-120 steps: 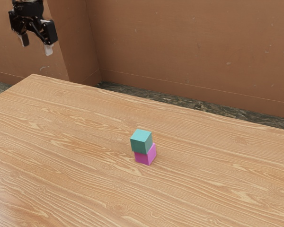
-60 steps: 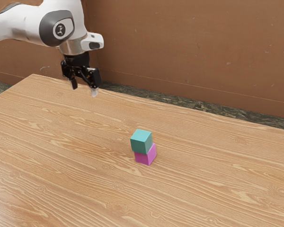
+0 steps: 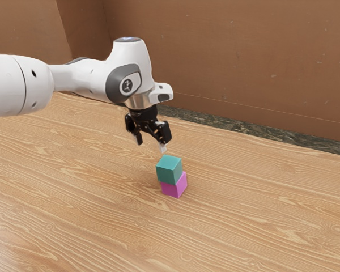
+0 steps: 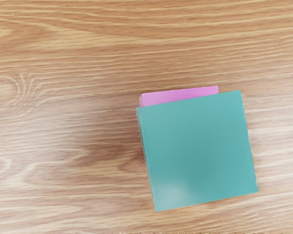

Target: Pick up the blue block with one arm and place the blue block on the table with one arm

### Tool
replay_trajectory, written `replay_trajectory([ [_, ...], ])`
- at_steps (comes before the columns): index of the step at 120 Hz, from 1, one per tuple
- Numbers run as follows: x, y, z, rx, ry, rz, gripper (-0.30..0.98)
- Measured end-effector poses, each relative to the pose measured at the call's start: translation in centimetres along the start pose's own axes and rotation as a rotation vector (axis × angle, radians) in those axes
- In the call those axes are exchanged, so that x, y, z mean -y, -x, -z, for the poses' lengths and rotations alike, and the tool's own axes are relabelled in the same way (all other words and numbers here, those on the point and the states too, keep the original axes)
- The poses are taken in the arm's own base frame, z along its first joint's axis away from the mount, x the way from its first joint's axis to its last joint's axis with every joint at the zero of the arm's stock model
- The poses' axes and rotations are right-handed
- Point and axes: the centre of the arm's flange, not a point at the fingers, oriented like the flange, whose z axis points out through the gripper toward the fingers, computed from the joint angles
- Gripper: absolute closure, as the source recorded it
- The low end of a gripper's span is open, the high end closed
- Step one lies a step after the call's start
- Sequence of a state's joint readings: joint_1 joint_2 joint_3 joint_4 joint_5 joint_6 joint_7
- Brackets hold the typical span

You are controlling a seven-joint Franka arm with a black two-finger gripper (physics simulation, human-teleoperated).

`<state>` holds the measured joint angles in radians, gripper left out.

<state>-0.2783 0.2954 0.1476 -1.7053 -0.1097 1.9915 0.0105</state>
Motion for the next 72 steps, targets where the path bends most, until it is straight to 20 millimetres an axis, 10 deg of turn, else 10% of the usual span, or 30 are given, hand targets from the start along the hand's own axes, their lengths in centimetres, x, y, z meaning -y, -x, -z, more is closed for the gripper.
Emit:
replay_trajectory([
  [72, -1.7, -3.3, -7.2, 0.036, 0.013, 0.083, 0.00],
])
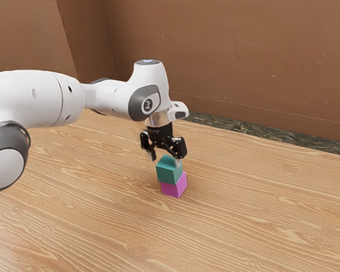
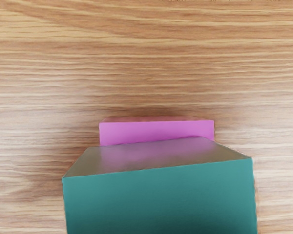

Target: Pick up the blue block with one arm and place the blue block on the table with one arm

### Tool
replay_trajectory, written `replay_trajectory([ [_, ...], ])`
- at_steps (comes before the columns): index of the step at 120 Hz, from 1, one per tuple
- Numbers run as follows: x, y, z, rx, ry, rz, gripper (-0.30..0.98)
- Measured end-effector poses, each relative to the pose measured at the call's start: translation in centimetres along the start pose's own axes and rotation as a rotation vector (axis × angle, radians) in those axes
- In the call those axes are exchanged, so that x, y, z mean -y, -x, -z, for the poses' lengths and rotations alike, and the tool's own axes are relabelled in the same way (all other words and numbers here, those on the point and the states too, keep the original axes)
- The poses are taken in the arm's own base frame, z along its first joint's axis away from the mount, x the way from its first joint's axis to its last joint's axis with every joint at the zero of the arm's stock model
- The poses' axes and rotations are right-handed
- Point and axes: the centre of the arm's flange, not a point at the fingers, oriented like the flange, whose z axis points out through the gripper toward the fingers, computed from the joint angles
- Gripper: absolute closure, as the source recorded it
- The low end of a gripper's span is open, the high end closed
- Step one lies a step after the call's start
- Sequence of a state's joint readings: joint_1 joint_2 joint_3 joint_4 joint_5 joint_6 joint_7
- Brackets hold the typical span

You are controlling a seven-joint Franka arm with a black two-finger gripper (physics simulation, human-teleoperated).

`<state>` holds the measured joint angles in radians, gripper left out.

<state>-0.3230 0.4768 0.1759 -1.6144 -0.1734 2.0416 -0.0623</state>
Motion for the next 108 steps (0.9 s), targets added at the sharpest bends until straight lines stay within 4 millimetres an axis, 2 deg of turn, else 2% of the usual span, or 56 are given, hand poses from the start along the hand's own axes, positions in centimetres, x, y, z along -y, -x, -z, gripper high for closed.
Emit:
replay_trajectory([
  [52, -1.1, -1.1, -3.2, 0.027, -0.014, 0.007, 0.01],
  [70, -1.5, -1.0, -3.3, 0.028, -0.015, 0.007, 0.24],
  [82, -2.0, -1.1, -2.8, 0.018, -0.016, 0.003, 0.28],
  [100, -5.0, -1.5, -0.7, -0.029, -0.013, -0.038, 0.35],
  [108, -6.9, -1.3, -0.5, -0.037, -0.012, -0.063, 0.36],
])
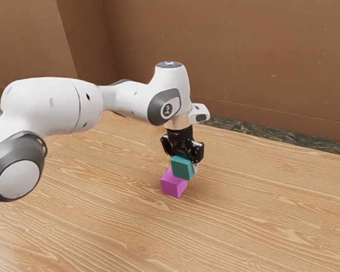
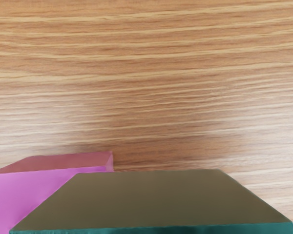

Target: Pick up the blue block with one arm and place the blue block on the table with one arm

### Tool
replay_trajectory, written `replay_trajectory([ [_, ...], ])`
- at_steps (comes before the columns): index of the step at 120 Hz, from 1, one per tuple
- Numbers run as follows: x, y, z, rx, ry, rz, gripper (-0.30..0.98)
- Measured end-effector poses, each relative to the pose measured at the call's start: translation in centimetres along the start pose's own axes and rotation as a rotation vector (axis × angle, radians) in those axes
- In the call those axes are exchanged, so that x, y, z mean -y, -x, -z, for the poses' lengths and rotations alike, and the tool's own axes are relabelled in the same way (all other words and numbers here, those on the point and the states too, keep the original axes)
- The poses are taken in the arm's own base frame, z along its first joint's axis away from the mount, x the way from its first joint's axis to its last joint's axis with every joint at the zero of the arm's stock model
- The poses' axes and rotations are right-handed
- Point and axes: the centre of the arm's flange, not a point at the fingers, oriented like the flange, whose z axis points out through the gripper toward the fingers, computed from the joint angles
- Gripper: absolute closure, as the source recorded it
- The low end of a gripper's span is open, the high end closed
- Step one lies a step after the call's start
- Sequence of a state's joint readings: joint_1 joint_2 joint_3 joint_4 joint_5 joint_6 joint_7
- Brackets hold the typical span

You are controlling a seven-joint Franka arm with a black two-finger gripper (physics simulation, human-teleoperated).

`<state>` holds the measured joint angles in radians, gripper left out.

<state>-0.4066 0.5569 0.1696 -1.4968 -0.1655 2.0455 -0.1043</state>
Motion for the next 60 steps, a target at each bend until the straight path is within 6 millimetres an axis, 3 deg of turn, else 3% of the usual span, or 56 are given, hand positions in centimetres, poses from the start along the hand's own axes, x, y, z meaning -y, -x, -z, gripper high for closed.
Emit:
replay_trajectory([
  [34, -7.2, 1.4, -1.9, 0.022, 0.003, -0.094, 0.40],
  [60, -7.9, 1.5, -6.0, 0.074, -0.006, -0.091, 0.40],
])
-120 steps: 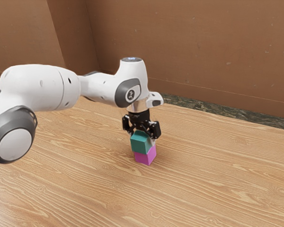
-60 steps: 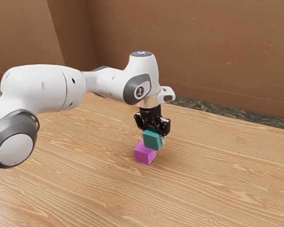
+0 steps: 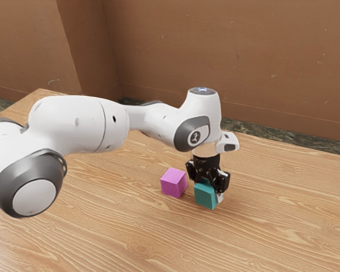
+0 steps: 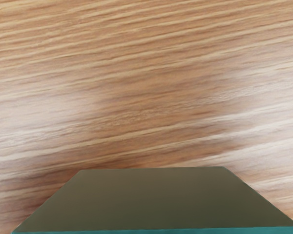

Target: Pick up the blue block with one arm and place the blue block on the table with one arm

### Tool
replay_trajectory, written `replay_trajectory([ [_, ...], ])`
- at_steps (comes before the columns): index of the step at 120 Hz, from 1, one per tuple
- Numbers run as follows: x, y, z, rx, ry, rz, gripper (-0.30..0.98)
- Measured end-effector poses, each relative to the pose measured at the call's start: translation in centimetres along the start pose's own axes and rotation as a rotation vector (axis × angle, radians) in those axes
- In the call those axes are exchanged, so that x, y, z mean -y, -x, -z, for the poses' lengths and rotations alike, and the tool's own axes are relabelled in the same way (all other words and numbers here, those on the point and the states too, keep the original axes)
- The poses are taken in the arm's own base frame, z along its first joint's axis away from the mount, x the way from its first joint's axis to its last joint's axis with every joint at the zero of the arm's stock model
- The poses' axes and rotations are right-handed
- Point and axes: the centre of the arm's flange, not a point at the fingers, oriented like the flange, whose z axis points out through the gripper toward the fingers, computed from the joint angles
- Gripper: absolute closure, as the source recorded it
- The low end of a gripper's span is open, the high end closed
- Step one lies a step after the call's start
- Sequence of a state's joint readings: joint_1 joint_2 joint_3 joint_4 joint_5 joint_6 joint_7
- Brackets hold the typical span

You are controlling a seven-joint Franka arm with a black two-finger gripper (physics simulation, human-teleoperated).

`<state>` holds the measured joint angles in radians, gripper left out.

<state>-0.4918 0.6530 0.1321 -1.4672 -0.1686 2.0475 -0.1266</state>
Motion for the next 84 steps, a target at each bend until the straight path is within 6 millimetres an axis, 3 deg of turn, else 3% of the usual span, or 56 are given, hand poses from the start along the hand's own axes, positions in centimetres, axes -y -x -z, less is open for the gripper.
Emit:
replay_trajectory([
  [25, 0.1, -0.1, -1.8, 0.025, 0.007, 0.015, 0.39],
  [35, 0.1, -0.1, -2.2, 0.031, 0.014, 0.019, 0.26],
  [50, 0.0, -0.3, -1.9, 0.026, 0.025, 0.017, 0.16],
  [66, -0.3, -0.8, -0.4, 0.000, 0.032, 0.008, 0.08],
  [84, -0.1, -1.6, 2.7, -0.038, 0.028, 0.000, 0.04],
])
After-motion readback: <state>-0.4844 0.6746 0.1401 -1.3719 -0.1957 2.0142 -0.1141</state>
